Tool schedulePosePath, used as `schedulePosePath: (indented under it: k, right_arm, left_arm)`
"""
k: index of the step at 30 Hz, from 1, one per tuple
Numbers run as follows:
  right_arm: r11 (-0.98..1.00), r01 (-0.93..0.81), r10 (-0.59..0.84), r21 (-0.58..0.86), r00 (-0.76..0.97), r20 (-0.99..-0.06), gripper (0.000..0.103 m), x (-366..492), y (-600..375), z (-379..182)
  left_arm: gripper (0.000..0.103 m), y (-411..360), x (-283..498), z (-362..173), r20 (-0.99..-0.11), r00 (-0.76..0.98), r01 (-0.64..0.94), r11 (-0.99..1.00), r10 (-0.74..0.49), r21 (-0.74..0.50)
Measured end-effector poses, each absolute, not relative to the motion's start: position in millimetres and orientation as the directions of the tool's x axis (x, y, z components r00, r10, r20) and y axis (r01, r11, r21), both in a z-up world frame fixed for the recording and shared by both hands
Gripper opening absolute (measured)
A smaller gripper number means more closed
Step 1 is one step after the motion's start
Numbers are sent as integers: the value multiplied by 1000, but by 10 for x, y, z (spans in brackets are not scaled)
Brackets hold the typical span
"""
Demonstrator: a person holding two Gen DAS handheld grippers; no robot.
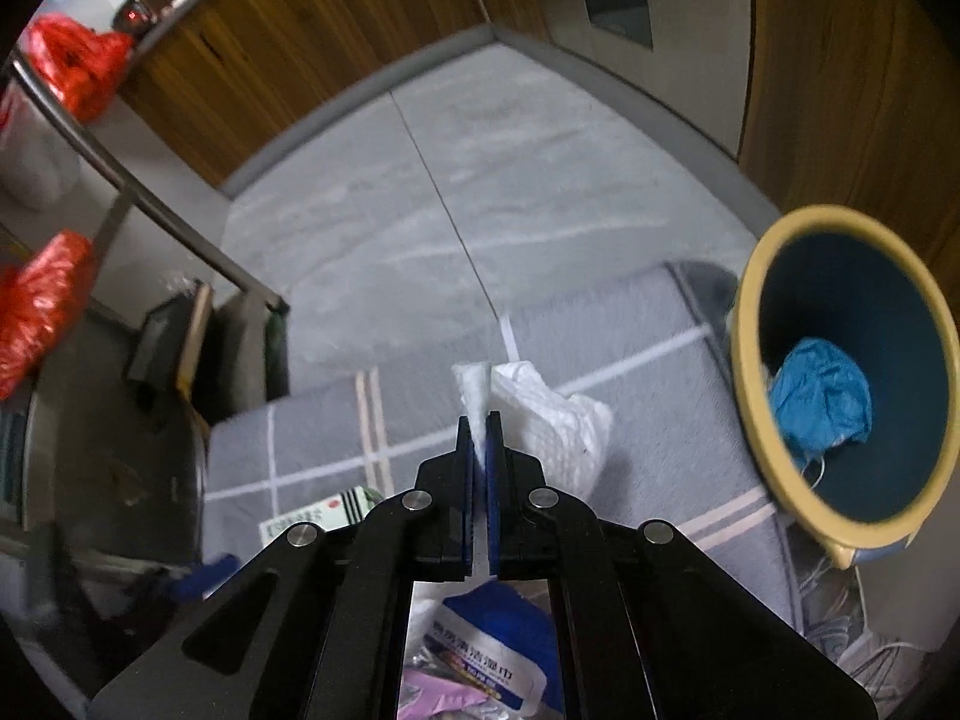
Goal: Collect trash
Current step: 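Grasp the white tissue with the right tool while the left tool grasps a blue mask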
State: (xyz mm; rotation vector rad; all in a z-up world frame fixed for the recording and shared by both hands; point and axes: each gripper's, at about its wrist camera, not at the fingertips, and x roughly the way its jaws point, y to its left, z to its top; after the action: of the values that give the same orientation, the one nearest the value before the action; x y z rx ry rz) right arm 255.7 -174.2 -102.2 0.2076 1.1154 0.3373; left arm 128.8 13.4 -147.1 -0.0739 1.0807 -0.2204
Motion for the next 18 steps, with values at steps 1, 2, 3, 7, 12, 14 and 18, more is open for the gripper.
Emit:
schedulePosePath:
  k: [1,2,3,7,12,14,18]
  right_arm:
    - [930,-164,367,328,407,-836,4,2566,-1769,-983]
    - [931,-164,366,327,416,-832,4,2564,-1789,-945]
    - [930,-162,368,330,426,-826,4,2556,-1820,-908]
    - [927,-173,374,332,456,-808,4,2551,-1918,-801]
    - [919,-184,394,349,476,-786,4,2525,-2010,-686]
    - [918,-192,397,348,484,-780,4,2498,-2027,-643]
    - [920,-206,392,334,502,-771,4,2429,-2080,-551]
  left_arm:
    - [65,67,1300,-1485,-867,448,160,973,-219,-164]
    - [65,14,1308,-1499,-868,442,177,971,-226,-163]
    - [62,-50,1299,-1517,-872,432,190,969,-228,-159]
    - [48,-239,1322,-1685,-908,366,240,963,-204,-119]
    - [10,-298,1358,-1802,-923,339,243,965,-182,-101]
    - [6,-324,1354,-1758,-917,358,247,965,-178,-91]
    - [5,-312,1317,-1602,-898,409,245,968,-163,-64]
